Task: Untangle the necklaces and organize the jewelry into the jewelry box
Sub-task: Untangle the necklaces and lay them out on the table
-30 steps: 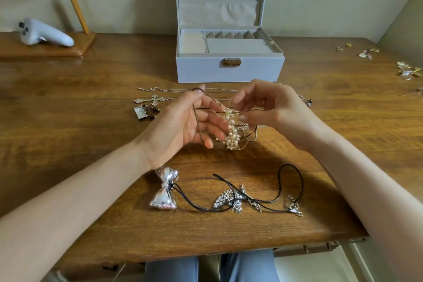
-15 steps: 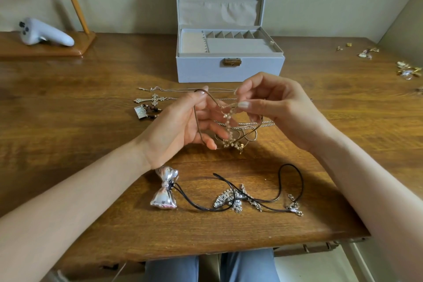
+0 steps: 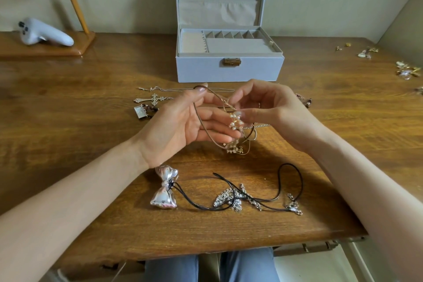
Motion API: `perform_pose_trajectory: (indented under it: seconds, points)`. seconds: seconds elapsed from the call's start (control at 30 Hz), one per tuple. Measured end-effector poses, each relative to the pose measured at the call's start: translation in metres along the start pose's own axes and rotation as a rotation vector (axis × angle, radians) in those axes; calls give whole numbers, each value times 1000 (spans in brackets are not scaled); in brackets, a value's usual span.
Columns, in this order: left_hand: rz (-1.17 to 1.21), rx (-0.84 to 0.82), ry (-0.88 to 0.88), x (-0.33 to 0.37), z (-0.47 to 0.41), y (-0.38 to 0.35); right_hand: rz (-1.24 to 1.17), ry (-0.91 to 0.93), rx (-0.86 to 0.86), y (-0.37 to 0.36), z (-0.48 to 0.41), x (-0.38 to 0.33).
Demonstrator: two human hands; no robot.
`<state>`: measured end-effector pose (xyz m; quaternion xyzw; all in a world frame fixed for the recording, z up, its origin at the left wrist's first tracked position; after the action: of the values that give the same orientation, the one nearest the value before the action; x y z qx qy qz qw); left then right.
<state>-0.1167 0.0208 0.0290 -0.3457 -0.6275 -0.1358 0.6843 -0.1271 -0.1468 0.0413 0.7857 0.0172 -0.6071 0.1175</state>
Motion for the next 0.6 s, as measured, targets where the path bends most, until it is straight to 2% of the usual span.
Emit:
perform_pose_trajectory:
  seconds: [0.23,0.43,0.6]
  points:
    - [-62,38,15,3,4,-3,-44,12,60,3,-2,1]
    - [-293,-68,70,0,8,-4,-160,-15,77,7,-3,0]
    - [-314,66,-41,6,6,-1,-162,-60,30,9,-1,0]
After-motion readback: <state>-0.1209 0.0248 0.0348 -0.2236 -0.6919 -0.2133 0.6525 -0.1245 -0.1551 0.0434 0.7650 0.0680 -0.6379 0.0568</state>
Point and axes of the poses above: each hand's wrist, its own z-axis away from the middle knuckle, its own y-axis out of the back of the hand, x = y × z, the point moved 3 cm from there along -z, towards the middle knuckle, and after that the axes turned 7 degrees about x, right-handed, at the moved point
